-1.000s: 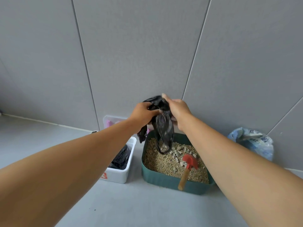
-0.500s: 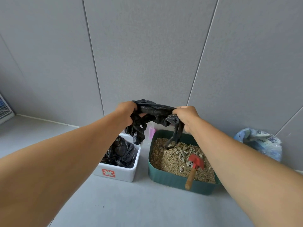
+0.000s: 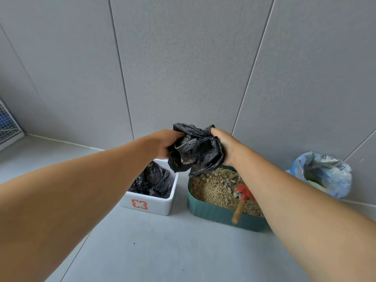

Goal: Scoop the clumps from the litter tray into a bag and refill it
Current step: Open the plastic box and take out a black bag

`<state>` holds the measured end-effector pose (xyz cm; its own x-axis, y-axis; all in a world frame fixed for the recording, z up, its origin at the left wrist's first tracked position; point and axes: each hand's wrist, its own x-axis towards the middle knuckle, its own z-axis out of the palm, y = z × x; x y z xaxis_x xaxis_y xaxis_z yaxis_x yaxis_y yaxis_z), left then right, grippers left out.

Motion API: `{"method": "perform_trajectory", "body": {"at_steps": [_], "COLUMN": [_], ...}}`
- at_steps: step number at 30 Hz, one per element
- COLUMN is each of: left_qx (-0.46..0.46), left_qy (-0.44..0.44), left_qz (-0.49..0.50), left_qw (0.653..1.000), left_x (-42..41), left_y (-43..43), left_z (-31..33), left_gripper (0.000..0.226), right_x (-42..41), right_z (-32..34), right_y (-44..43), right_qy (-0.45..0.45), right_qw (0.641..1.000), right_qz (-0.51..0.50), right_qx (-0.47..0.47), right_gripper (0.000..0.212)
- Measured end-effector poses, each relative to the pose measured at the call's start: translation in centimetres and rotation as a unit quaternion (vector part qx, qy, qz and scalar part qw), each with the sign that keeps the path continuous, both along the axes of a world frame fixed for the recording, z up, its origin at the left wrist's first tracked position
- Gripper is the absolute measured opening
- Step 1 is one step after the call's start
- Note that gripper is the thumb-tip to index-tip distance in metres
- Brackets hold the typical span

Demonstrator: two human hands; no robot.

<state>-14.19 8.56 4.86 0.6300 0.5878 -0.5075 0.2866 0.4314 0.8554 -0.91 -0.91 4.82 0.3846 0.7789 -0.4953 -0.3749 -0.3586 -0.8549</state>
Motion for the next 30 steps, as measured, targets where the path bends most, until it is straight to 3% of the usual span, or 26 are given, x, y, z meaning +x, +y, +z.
{"method": "perform_trajectory", "body": {"at_steps": [6,9,13,19,22,25,27,30], "left_qx": [0.115,0.095,0.041,-0.086,-0.123,-0.086,-0.064,-0.105], "left_qy": [0.113,0.11,0.178,0.144,0.181,0.248,0.262,0.21], "left_qz": [0.045,0.011,-0.118,-0.171,-0.252,-0.34,-0.311,-0.19], "left_qw": [0.986,0.989,0.976,0.971,0.943,0.903,0.911,0.953], "left_x": [-0.4,-2.5,-5.6,-7.3,-7.9,-8.4,-8.1,-6.9], "left_y": [-2.1,-2.9,-5.5,-9.6,-10.6,-11.4,-11.6,-11.0], "left_z": [-1.7,-3.8,-7.6,-13.4,-15.3,-16.7,-17.2,-17.5], "left_gripper": [0.027,0.024,0.021,0.029,0.031,0.033,0.029,0.023], "right_x": [-4.4,-6.2,-7.6,-7.5,-7.2,-7.1,-6.7,-5.6], "right_z": [-3.5,-6.1,-9.2,-12.9,-14.8,-15.4,-15.5,-15.8], "right_y": [-1.6,-3.9,-8.1,-12.0,-13.9,-15.4,-15.9,-16.0], "right_qy": [0.034,0.041,0.0,-0.032,-0.049,-0.004,0.041,0.012], "right_qw": [0.993,0.987,0.976,0.961,0.937,0.917,0.913,0.919], "right_qz": [0.105,0.14,0.171,0.162,0.183,0.239,0.258,0.235], "right_qx": [-0.032,-0.066,-0.138,-0.22,-0.292,-0.318,-0.314,-0.316], "right_gripper": [0.049,0.05,0.036,0.027,0.022,0.03,0.034,0.03]}}
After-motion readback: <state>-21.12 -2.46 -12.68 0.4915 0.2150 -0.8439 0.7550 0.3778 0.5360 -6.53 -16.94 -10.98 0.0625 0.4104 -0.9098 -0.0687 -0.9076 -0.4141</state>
